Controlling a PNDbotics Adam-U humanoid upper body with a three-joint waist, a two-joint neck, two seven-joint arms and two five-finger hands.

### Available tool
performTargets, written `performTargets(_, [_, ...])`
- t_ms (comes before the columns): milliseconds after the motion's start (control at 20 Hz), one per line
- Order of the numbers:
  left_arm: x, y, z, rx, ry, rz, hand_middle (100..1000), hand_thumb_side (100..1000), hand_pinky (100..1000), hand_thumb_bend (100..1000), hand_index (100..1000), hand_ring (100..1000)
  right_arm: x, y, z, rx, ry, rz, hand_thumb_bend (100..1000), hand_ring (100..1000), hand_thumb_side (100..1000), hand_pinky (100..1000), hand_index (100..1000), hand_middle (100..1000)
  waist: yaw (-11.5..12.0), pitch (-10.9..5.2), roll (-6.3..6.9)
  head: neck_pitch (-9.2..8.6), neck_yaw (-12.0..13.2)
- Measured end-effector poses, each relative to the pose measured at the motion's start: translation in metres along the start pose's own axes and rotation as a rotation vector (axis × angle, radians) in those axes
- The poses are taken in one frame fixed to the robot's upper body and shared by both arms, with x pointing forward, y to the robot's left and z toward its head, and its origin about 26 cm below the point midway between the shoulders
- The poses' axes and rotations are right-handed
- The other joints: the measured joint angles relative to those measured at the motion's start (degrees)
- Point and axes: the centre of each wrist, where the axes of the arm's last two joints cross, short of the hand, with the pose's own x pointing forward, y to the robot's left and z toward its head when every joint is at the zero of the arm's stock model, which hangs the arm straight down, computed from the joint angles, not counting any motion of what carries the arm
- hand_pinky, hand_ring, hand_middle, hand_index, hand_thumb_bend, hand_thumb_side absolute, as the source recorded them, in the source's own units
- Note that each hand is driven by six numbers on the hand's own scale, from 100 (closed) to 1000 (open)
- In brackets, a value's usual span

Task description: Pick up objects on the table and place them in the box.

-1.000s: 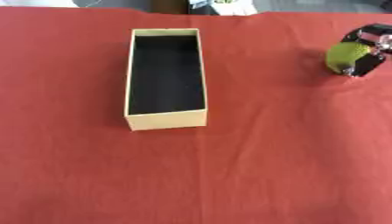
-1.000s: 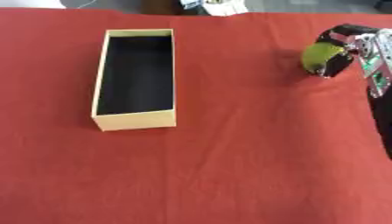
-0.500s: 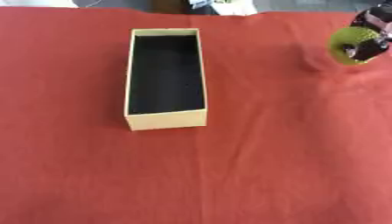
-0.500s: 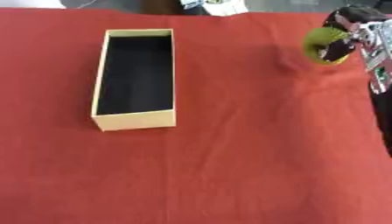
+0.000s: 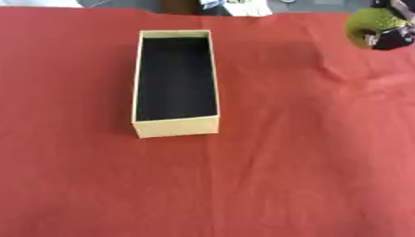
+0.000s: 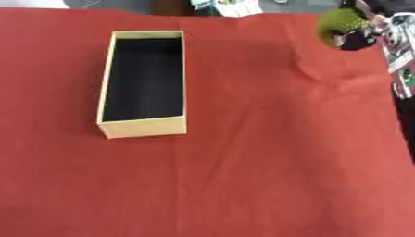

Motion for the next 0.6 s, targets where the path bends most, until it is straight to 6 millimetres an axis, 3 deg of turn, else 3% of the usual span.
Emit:
performTargets(350, [0.000, 0.000, -0.001, -0.004, -0.001, 0.007, 849, 720, 591, 192, 692, 817, 0.062, -0.037, 0.000, -0.135, -0.336, 0.026, 100, 594, 100, 762, 627, 482, 0.35, -0.14, -0.27, 0.03, -0.33])
performTargets(600, [0.000, -0.001, 0.000, -0.007, 0.001, 0.010, 850, 720, 591, 193, 693, 817, 0.108, -0.049, -0.002, -0.149, -0.567, 0.010, 100, 590, 100, 722, 630, 485, 0.57, -0.61, -0.36, 0.04, -0.30])
